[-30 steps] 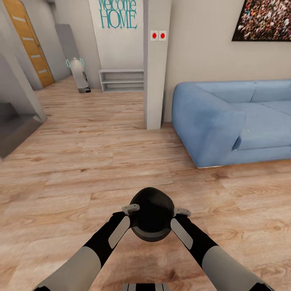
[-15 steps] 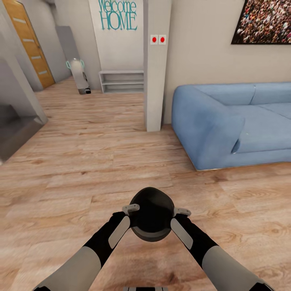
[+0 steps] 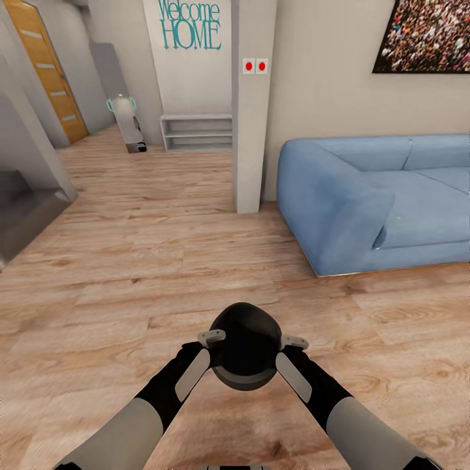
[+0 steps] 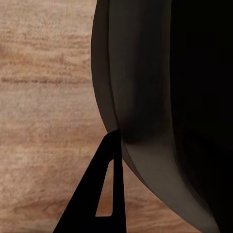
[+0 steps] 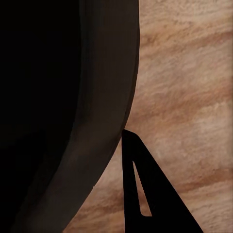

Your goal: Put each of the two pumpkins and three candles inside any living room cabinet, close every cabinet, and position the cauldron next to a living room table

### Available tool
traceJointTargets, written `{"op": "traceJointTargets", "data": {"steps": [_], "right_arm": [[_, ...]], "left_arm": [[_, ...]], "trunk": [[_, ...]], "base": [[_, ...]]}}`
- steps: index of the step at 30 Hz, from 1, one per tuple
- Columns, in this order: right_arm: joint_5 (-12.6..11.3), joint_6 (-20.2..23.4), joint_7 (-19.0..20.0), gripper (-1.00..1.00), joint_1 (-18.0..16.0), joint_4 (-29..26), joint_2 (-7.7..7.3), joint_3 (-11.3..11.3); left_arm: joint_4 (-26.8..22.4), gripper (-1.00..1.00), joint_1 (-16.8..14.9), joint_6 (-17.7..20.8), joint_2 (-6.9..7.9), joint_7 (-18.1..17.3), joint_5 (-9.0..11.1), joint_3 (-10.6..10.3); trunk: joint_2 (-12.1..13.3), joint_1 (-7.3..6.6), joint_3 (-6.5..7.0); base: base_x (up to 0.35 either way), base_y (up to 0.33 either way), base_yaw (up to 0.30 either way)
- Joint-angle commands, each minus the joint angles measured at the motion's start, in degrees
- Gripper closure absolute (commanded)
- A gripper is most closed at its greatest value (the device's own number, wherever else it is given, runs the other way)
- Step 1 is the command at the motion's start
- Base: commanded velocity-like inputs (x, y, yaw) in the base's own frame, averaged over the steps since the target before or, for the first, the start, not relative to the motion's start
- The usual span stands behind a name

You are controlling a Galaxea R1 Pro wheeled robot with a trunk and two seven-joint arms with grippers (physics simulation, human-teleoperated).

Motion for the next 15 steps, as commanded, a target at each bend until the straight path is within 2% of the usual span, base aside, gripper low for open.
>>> {"op": "traceJointTargets", "data": {"steps": [1, 5, 15], "right_arm": [[-0.97, -0.35, -0.37, 1.00, -0.12, -0.14, -0.05, 0.18], [-0.97, -0.35, -0.37, 1.00, -0.12, -0.13, -0.05, 0.15], [-0.97, -0.35, -0.37, 1.00, -0.11, -0.10, -0.05, 0.14]], "left_arm": [[-0.08, 1.00, -0.04, 0.30, 0.12, 0.62, 0.03, -0.24], [-0.07, 1.00, -0.05, 0.31, 0.15, 0.62, 0.11, -0.24], [-0.08, 1.00, -0.05, 0.29, 0.16, 0.62, 0.04, -0.24]], "trunk": [[-0.03, -0.03, -0.04], [-0.03, -0.03, -0.04], [-0.03, -0.03, -0.04]], "base": [[-0.161, 0.096, -0.080], [-0.224, 0.144, -0.171], [-0.235, 0.180, -0.266]]}}
